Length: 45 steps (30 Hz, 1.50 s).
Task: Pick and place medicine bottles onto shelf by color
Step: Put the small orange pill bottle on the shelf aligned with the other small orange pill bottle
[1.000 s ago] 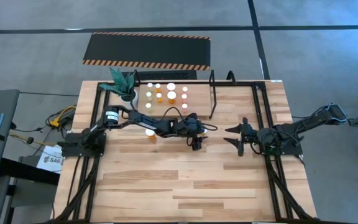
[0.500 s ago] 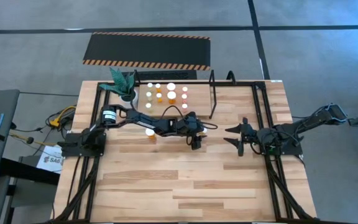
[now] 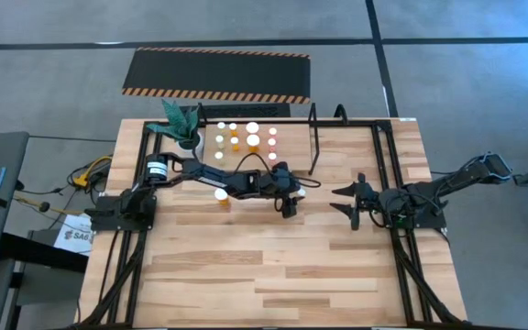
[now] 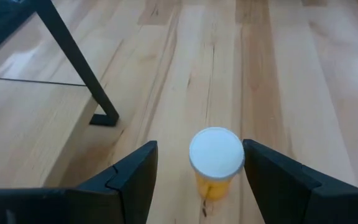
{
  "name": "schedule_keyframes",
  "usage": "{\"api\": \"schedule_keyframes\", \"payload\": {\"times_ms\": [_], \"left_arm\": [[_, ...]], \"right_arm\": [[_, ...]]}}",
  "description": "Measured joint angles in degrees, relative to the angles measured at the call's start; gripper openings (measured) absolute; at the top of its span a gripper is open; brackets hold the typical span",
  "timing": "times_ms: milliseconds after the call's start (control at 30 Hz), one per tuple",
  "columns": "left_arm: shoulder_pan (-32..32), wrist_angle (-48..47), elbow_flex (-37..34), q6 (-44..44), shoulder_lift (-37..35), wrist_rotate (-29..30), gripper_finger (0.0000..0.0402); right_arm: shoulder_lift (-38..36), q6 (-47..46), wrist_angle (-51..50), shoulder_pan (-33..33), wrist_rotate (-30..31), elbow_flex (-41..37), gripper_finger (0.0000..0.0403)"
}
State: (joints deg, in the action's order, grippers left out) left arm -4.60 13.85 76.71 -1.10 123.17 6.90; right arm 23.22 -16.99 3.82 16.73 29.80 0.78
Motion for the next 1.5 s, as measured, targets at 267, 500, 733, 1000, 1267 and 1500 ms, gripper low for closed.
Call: {"api": "schedule_keyframes", "payload": {"times_ms": [267,500,733,1000,1267,1500], "left_arm": [[0.1,0.0,0.0,-0.6,0.0,-0.1,0.021],[0.1,-0.9,0.0,-0.8,0.0,-0.7,0.013],[0.1,-0.8,0.0,-0.7,0.0,-1.6,0.0082],[0.1,-1.3,0.0,1.2,-1.1,-2.1,0.0113],[0.1,-12.2,0.0,0.5,-7.5,-0.2,0.011],[-1.5,-14.9,-5.2,1.4,-13.7,1.0,0.0111]], "right_arm": [[0.0,0.0,0.0,0.0,0.0,0.0,0.024],[0.0,0.0,0.0,0.0,0.0,0.0,0.024],[0.0,0.0,0.0,0.0,0.0,0.0,0.024],[0.0,0.0,0.0,0.0,0.0,0.0,0.024],[0.0,0.0,0.0,0.0,0.0,0.0,0.024],[0.0,0.0,0.0,0.0,0.0,0.0,0.024]]}}
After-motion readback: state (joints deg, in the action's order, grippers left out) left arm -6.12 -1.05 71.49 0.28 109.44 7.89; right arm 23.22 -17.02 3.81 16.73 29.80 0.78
